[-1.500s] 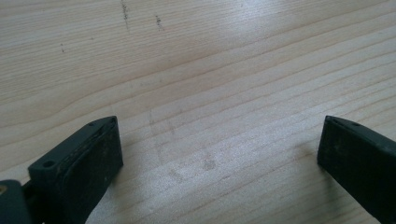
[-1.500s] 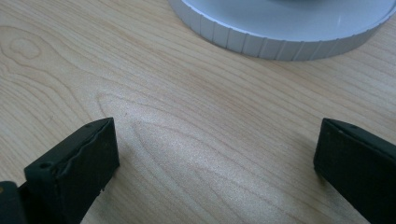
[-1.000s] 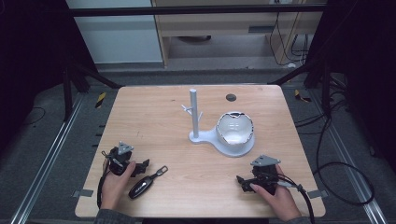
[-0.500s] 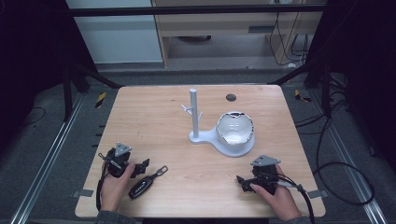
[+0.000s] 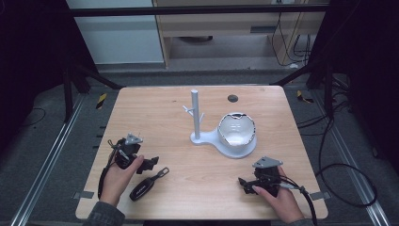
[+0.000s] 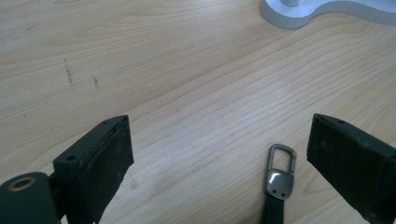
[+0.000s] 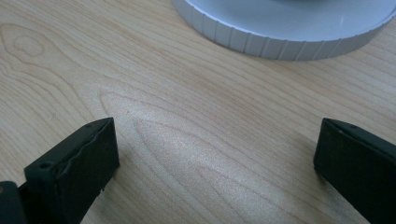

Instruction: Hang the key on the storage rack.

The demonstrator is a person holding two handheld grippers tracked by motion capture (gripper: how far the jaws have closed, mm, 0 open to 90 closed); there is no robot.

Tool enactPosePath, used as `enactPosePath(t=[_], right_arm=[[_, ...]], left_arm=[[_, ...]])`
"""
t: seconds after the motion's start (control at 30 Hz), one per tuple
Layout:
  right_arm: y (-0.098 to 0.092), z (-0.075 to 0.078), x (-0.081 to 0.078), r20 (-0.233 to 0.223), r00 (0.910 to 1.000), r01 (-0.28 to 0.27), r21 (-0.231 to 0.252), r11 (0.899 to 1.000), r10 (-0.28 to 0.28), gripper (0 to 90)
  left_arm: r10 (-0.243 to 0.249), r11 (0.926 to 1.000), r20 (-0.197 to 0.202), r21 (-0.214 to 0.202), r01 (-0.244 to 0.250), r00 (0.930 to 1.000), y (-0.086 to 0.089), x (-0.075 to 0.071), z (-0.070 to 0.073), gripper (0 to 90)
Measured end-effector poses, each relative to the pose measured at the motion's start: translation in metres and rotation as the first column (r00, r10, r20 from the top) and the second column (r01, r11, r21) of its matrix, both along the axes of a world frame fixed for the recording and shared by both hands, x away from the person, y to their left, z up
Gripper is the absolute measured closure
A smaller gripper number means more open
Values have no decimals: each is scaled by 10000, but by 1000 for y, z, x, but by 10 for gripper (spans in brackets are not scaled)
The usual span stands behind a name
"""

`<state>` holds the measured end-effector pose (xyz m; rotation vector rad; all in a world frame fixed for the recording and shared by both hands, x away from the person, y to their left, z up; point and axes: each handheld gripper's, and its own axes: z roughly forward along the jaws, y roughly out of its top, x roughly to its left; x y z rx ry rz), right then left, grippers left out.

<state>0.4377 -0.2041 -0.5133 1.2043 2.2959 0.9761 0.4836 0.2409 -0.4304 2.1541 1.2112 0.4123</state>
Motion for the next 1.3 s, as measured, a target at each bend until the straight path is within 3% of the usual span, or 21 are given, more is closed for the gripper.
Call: enactPosePath(t=[0.03,0.07,0.13,0.17,0.2,0.23,0.27,0.37,0.4,0.43,0.6,0.7,0.77,0.83,0.87,0.9,1.03,1.07,1.17,1.23,1.3], right_arm=[[0,0,0,-1,10000,-5,-1,10000,5,5],[0,0,0,1,10000,-9,-3,10000,9,4],[0,0,0,1,10000,-10,-2,10000,10,5],[0,0,0,0,10000,-10,0,10000,10,5],[0,0,0,6,10000,-15,-8,10000,15,5],[0,0,0,0,10000,-9,-2,10000,9,4],[0,0,0,0,10000,-9,-2,10000,9,4],[0,0,0,0,10000,-9,-2,10000,9,4],[0,0,0,-2,10000,-10,-2,10000,10,5],[0,0,0,3,10000,-11,-4,10000,11,4],[0,0,0,1,10000,-13,-3,10000,13,5],[0,0,0,5,10000,-15,-8,10000,15,5],[0,0,0,-5,10000,-8,-1,10000,8,5],[0,0,0,-5,10000,-9,0,10000,9,4],[0,0,0,7,10000,-20,-9,10000,20,4],[0,0,0,-1,10000,-18,-5,10000,18,4],[0,0,0,-2,10000,-22,-4,10000,22,5],[0,0,0,-2,10000,-20,-3,10000,20,5],[0,0,0,-1,10000,-19,-3,10000,19,5],[0,0,0,-18,10000,0,9,10000,0,4],[0,0,0,-19,10000,-25,17,10000,25,5]], left_arm=[[-164,9994,-100,309,167,9998,-3,1,3,66],[-368,9935,-383,1066,407,9986,-11,1,4,60],[-767,9833,-753,1592,879,9942,-20,-2,3,61],[-767,9833,-753,1592,879,9942,-20,-2,3,64],[-1115,9698,-1178,2037,1339,9868,-29,-6,3,64],[-1243,9634,-1317,2212,1513,9835,-33,-8,3,64],[-1243,9634,-1317,2212,1513,9835,-33,-8,3,64],[-1690,9500,-1796,2321,2087,9691,-46,-12,8,65],[-1690,9500,-1796,2321,2087,9691,-46,-12,8,64],[-1782,9378,-2042,2608,2290,9626,-51,-13,8,67],[-1882,9313,-2389,2646,2504,9526,-58,-12,7,101],[-1978,9177,-2483,2932,2682,9483,-61,-12,6,140],[-1970,9153,-2537,2985,2704,9470,-62,-11,5,159],[-2059,9075,-2763,3050,2888,9387,-61,-9,3,180],[-2059,9075,-2763,3050,2888,9387,-61,-9,3,192],[-2049,9045,-2997,3057,2973,9318,-60,-7,0,203],[-2130,8955,-3363,3082,3210,9174,-61,-6,-3,266],[-2130,8955,-3363,3082,3210,9174,-61,-6,-3,282],[-2084,8851,-3575,3271,3311,9104,-62,-6,-6,339],[-1976,8745,-3866,3457,3402,9008,-61,-4,-10,364],[-1935,8726,-3992,3474,3432,8962,-61,-3,-13,398]])
